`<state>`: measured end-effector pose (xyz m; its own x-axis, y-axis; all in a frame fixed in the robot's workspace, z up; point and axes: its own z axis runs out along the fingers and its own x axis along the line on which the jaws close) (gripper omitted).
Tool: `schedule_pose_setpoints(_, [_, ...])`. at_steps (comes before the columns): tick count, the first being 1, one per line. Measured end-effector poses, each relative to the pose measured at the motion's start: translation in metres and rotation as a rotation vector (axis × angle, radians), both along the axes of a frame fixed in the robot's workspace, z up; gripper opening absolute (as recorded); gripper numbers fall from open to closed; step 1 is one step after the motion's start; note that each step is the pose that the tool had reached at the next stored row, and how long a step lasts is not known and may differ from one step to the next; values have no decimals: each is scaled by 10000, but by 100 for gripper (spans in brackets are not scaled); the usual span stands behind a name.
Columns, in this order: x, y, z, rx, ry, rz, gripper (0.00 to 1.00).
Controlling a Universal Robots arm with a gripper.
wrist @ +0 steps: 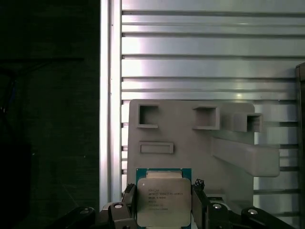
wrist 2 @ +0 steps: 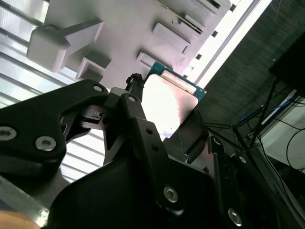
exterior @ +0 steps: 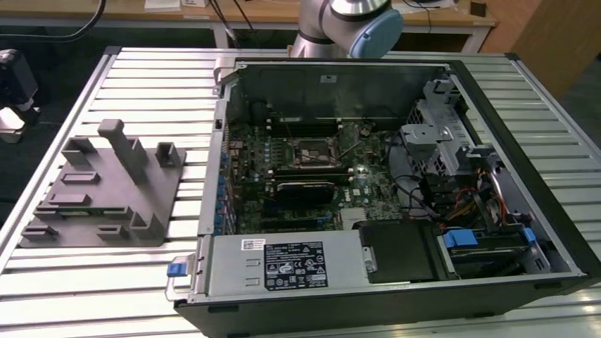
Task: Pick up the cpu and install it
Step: 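Pick up the cpu and move it towards the insertion slot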
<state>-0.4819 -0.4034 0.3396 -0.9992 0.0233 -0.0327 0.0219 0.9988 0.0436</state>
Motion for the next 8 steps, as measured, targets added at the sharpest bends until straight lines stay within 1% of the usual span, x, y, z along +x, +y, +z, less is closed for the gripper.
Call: schedule_pose_setpoints(8, [0, 0, 143, 0, -10, 0, 54])
